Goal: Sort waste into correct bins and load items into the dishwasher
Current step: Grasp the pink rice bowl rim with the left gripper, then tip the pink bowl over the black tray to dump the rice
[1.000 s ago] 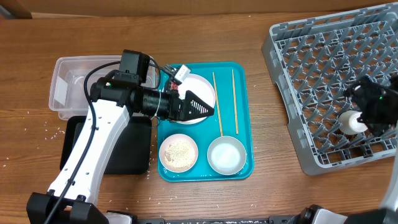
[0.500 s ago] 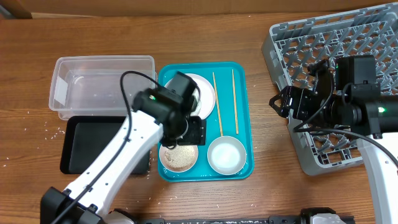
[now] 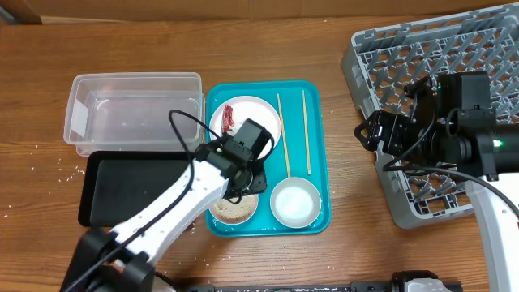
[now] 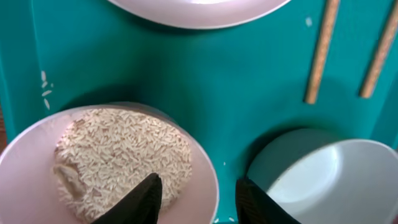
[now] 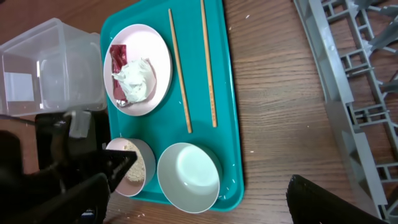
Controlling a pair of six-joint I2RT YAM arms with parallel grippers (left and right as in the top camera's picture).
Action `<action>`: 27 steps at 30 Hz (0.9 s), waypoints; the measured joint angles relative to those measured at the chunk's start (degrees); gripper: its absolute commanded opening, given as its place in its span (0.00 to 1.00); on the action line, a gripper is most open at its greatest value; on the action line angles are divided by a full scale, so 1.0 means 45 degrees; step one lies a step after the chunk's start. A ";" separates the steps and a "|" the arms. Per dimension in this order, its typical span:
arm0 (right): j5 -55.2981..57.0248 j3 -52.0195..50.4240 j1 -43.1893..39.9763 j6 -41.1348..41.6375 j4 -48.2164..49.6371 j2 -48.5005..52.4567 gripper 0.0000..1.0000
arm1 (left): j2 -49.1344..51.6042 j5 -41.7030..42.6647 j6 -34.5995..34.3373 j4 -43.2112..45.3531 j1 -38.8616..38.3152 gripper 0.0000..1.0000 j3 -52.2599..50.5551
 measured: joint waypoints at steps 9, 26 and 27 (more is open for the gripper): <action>0.0044 0.0000 0.0000 -0.0005 -0.0024 0.0000 0.93 | 0.1651 0.0233 0.0189 0.0476 -0.0053 0.04 0.0015; 0.0053 0.0000 0.0000 0.0000 -0.0131 0.0000 0.93 | -0.2030 0.3337 0.2453 -0.1870 0.2841 0.04 0.0903; 0.0049 0.0000 -0.0005 0.0000 -0.0141 0.0000 0.93 | -0.2395 0.4095 0.2953 -0.1991 0.3657 0.04 0.0942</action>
